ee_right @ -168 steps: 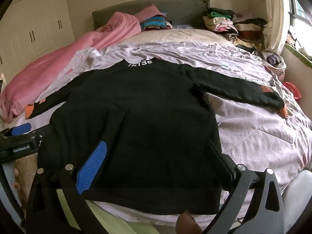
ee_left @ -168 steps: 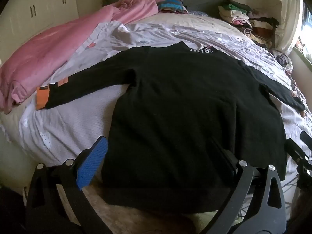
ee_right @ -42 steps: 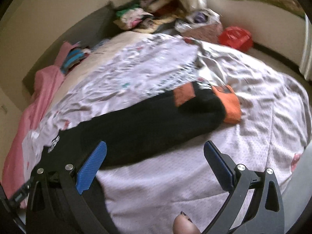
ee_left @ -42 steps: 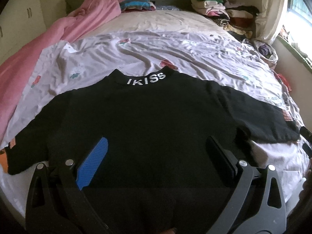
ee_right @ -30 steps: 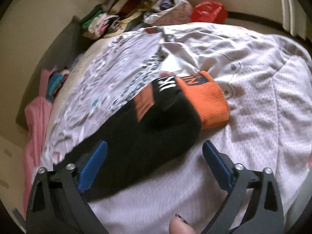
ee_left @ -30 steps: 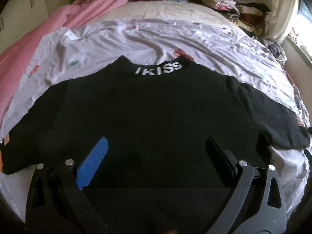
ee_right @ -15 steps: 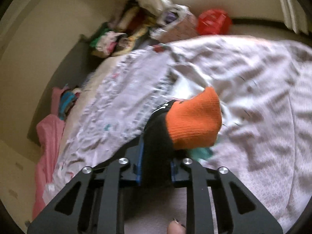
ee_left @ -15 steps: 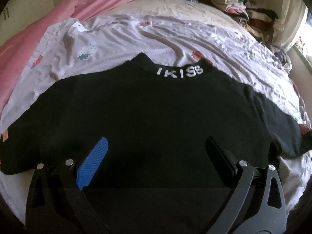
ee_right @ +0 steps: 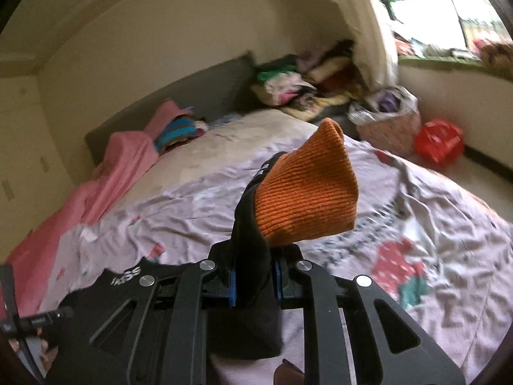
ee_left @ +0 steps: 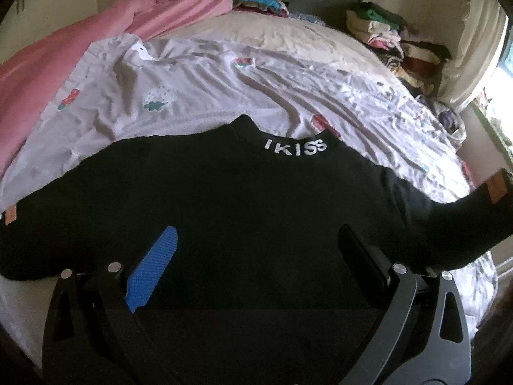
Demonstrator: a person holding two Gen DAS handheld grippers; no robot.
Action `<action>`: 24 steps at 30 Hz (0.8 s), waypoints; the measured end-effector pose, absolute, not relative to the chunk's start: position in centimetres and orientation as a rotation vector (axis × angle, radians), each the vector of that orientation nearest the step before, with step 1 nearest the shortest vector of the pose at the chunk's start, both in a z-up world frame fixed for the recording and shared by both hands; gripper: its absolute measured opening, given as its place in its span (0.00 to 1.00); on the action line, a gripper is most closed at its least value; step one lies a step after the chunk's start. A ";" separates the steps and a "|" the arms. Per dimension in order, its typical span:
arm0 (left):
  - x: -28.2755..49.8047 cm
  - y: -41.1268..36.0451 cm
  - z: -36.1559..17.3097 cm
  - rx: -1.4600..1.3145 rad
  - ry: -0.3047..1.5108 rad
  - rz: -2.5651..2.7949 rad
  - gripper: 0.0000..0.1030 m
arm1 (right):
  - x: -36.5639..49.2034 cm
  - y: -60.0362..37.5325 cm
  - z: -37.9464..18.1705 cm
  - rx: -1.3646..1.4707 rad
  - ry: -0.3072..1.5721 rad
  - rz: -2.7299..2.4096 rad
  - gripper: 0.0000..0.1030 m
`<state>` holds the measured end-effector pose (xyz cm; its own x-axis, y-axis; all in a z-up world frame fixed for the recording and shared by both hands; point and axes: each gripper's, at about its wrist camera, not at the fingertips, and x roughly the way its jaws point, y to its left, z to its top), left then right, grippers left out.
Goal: Fold small clothes
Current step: 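Lift the sleeve with the right tool and fold it across the body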
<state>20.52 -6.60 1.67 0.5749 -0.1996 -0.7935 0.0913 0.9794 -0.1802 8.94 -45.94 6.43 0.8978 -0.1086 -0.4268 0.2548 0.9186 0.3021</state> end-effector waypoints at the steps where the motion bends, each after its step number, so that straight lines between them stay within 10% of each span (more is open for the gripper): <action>1: 20.5 -6.4 1.7 -0.135 0.944 -0.177 0.91 | 9.3 -45.2 6.6 0.345 0.417 -0.179 0.15; 24: 21.6 1.1 -0.5 -0.427 0.987 -0.262 0.91 | 15.1 -28.5 5.8 0.108 0.500 0.093 0.15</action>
<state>21.55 1.09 -0.54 0.5300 -0.4018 -0.7468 0.0215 0.8867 -0.4618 15.15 -28.46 5.81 0.8735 0.1148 -0.4730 -0.0620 0.9901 0.1258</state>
